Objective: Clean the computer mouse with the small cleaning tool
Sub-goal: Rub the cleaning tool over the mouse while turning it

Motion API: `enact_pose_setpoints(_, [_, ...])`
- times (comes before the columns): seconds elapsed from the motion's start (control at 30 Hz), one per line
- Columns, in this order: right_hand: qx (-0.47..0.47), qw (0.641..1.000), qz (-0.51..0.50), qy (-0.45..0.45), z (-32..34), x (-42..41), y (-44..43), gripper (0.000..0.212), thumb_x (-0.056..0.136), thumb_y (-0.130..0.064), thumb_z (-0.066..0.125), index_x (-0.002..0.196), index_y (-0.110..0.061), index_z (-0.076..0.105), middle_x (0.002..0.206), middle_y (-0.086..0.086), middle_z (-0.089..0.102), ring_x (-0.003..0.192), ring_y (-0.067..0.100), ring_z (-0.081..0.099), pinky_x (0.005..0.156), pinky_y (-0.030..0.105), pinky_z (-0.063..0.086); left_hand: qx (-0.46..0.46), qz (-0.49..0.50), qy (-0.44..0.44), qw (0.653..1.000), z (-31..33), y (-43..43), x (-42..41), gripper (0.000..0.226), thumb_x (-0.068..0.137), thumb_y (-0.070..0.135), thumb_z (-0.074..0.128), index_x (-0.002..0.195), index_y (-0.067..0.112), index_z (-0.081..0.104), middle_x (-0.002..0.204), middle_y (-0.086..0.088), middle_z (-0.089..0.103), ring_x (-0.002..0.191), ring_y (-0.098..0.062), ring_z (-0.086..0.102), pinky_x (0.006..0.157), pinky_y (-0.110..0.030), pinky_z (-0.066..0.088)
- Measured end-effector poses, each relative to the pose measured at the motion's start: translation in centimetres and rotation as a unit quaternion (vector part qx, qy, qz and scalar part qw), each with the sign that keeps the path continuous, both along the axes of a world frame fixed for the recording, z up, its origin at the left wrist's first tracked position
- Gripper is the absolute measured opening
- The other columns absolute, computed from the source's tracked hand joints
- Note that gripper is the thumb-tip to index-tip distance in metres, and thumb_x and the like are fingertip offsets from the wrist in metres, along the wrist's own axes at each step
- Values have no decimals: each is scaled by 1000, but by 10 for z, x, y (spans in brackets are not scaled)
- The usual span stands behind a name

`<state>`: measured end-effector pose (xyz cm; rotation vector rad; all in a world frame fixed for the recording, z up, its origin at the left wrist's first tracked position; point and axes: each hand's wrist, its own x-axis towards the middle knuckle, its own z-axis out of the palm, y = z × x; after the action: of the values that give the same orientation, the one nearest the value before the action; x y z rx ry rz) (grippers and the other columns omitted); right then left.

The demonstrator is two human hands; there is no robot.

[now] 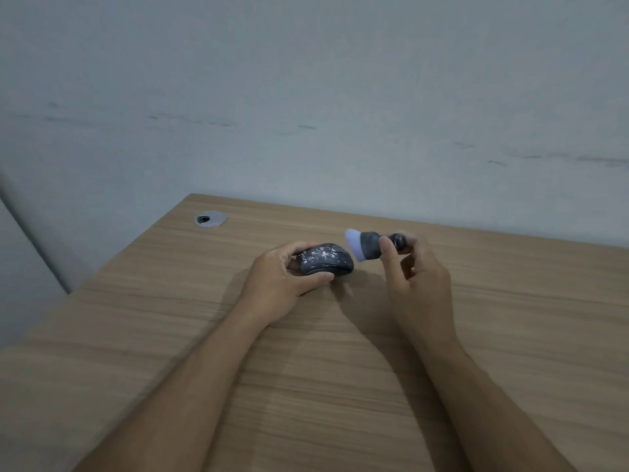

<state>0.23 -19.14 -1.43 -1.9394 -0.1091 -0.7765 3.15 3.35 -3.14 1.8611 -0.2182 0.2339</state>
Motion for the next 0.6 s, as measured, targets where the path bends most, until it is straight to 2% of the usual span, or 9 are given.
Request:
enact_pose_setpoints(0.1, [-21, 999, -1, 25, -6, -4, 2, 8, 104, -31, 70, 104, -24, 73, 73, -12, 65, 64, 1, 57, 62, 10, 40, -6, 12, 1, 1000, -3, 0, 3, 47, 74, 28, 102, 116, 33, 81, 106, 9, 88, 99, -12, 85, 98, -39, 66])
enact_pose_setpoints(0.2, [-1, 998, -45, 32, -5, -3, -1, 9, 105, -33, 69, 105, -25, 74, 85, -19, 71, 71, -5, 59, 67, 6, 40, -11, 15, 2, 1000, -3, -3, 1, 46, 70, 35, 102, 110, 39, 80, 106, 10, 88, 102, -14, 85, 102, -46, 65])
enact_pose_setpoints(0.27, [9, 999, -38, 18, -2, -6, 0, 8, 105, -32, 69, 104, -25, 73, 81, -15, 70, 65, 0, 56, 63, 9, 40, -11, 21, 1, 1000, -3, -4, 2, 47, 69, 38, 102, 110, 38, 80, 106, 9, 88, 101, -15, 85, 102, -46, 65])
enact_pose_setpoints(0.37, [-14, 1000, -7, 11, -2, -11, 9, 7, 104, -30, 70, 99, -25, 71, 68, -14, 63, 59, 7, 52, 58, 13, 37, -11, 28, 3, 1000, -4, -3, 2, 47, 73, 27, 103, 114, 32, 82, 105, 9, 88, 99, -14, 85, 100, -45, 66])
enact_pose_setpoints(0.43, [-14, 1000, -16, 23, -5, -8, 11, 7, 104, -32, 70, 98, -28, 71, 69, -20, 63, 61, 6, 54, 60, 13, 36, -8, 32, 2, 999, -4, -2, 2, 47, 74, 24, 104, 114, 33, 81, 104, 10, 88, 98, -11, 84, 99, -41, 66])
enact_pose_setpoints(0.53, [5, 999, -31, 26, -5, -3, 8, 8, 105, -35, 68, 97, -31, 69, 71, -15, 63, 61, 8, 52, 62, 19, 36, -11, 33, 2, 999, -2, -3, -1, 48, 74, 22, 104, 111, 38, 78, 103, 10, 88, 96, -8, 84, 98, -35, 66])
enact_pose_setpoints(0.6, [-3, 1000, -26, 6, -3, -4, 9, 8, 105, -33, 68, 97, -30, 68, 66, -16, 56, 59, 7, 49, 61, 16, 35, -6, 33, -2, 999, -1, -4, 0, 50, 74, 21, 104, 115, 35, 79, 105, 9, 87, 97, -10, 84, 98, -35, 66])
